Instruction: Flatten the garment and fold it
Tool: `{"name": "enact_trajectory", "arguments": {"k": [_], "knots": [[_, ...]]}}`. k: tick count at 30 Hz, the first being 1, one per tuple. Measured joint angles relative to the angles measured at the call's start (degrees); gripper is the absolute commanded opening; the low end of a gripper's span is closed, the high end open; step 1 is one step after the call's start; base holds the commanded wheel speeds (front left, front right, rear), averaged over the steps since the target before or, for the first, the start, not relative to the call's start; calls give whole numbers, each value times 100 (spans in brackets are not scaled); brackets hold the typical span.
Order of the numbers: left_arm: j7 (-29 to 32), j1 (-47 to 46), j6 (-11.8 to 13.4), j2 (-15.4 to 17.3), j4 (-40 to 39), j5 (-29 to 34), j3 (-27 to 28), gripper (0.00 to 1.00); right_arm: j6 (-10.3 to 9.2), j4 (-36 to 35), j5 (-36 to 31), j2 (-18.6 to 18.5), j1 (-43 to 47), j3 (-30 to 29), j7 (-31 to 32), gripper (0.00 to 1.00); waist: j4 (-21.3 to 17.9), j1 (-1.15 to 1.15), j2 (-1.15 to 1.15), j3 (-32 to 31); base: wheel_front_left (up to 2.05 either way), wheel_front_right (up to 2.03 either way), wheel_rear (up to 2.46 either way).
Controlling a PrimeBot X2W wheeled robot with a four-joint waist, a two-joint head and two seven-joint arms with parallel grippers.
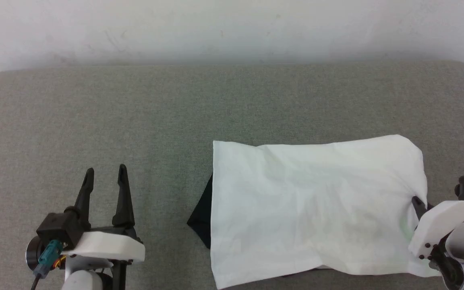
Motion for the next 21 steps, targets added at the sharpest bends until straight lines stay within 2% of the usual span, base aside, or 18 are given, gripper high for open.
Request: {"name": "enact_trajectory", "arguments": {"k": [4,9,13,17,21], "knots": [[1,0,-1,-15,-20,22,1,100,-7,-631,220,-18,193,382,381,0,-5,0,0,-10,0,0,0],[0,0,-2,-24,-57,26,-1,100,-8,-1764,541,-21,410,1290,918,0,4,0,0,-1,0,0,0],[0,-1,-2,-32,-64,31,-7,100,-8,-2381,668,-21,409,2048,1168,0,39,0,0,31,0,0,0],[0,-8,-3,-73,-86,30,-46,100,-8,-2417,665,-19,217,2757,1166,0,102,0,0,91,0,0,0],[0,-40,-49,-96,-90,29,-133,100,-8,-2026,711,-22,-206,3404,1054,0,205,0,0,176,0,0,0]]}}
